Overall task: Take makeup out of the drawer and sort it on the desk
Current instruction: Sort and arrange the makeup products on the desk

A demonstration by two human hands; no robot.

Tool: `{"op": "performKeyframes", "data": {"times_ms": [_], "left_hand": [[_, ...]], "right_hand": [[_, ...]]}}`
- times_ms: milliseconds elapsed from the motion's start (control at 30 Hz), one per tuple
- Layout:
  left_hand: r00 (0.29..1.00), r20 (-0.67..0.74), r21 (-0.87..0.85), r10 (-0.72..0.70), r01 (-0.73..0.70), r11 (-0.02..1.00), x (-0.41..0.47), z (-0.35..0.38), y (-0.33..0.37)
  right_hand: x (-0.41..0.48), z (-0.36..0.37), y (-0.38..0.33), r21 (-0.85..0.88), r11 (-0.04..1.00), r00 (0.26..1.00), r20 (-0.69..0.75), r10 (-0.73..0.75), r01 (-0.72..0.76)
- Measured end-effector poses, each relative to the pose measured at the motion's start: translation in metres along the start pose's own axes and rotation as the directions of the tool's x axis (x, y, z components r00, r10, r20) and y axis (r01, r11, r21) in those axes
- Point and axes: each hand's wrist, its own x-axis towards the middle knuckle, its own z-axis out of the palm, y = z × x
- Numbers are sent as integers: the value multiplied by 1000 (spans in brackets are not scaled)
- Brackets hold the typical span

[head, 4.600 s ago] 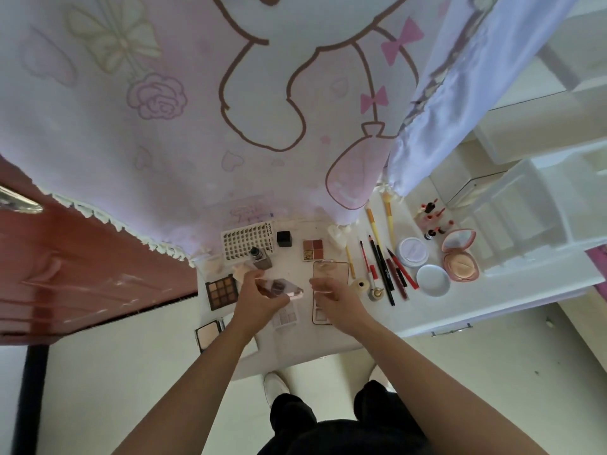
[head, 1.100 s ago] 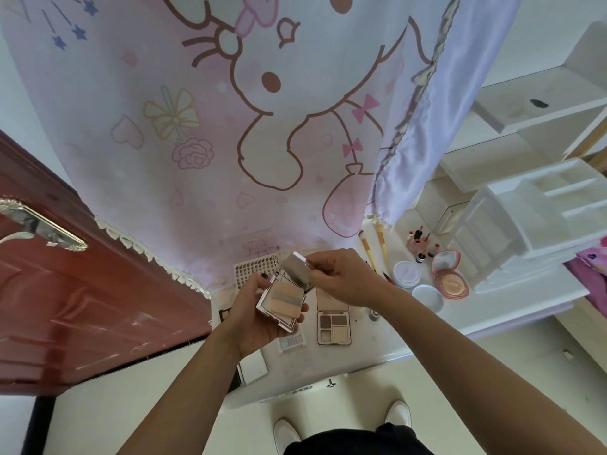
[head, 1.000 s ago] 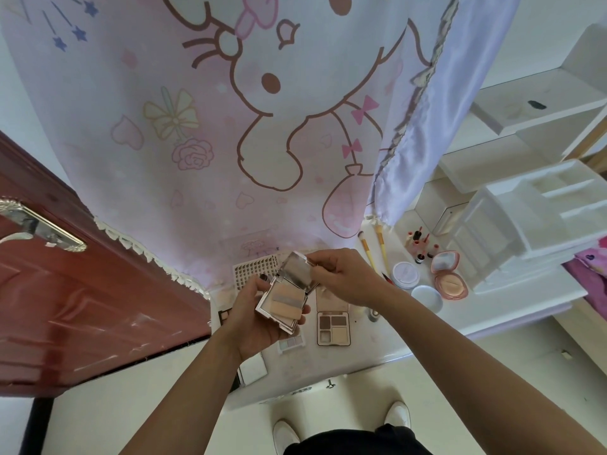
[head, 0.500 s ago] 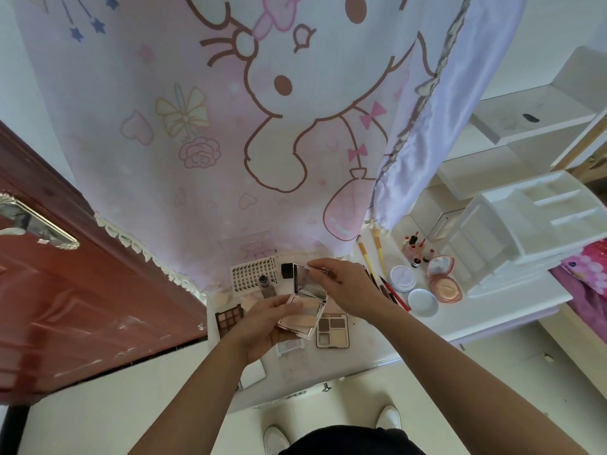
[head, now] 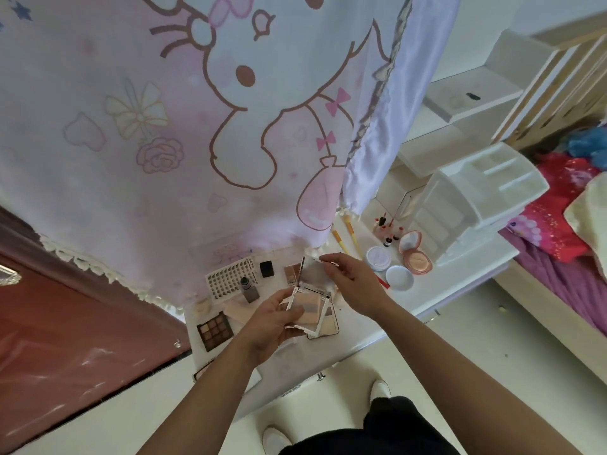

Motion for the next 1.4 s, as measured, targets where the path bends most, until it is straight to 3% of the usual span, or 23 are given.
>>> {"op": "performKeyframes", "data": {"times_ms": [300, 500, 633, 733, 867, 1167, 1267, 1400], "left_hand": [[999, 11, 136, -36, 34, 990, 23, 25, -29], [987, -163, 69, -6, 17, 997, 43, 68, -36], [928, -372, -75, -29, 1, 997, 64, 103, -39], [887, -460, -115, -45, -10, 993, 79, 124, -41], [833, -550, -101, -62, 7, 995, 85, 137, -42], [739, -674, 50, -16, 67, 996, 61, 58, -28], [702, -711, 45, -44, 109, 993, 58, 19, -32], [694, -714, 37, -96, 174, 984, 70, -20, -44]], "right_hand": [[-15, -25, 50, -33, 997, 997, -17, 75, -76], [16, -63, 74, 84, 989, 992, 34, 120, -123], [33, -81, 99, 55, 969, 954, 199, 226, -241], [44, -92, 112, -24, 963, 876, 411, 253, -267], [57, -91, 121, -26, 954, 846, 457, 276, -297], [81, -14, 80, -82, 955, 795, 537, 283, -285], [82, 25, 68, -132, 950, 747, 590, 305, -283], [82, 53, 58, -182, 936, 746, 566, 350, -301]]}}
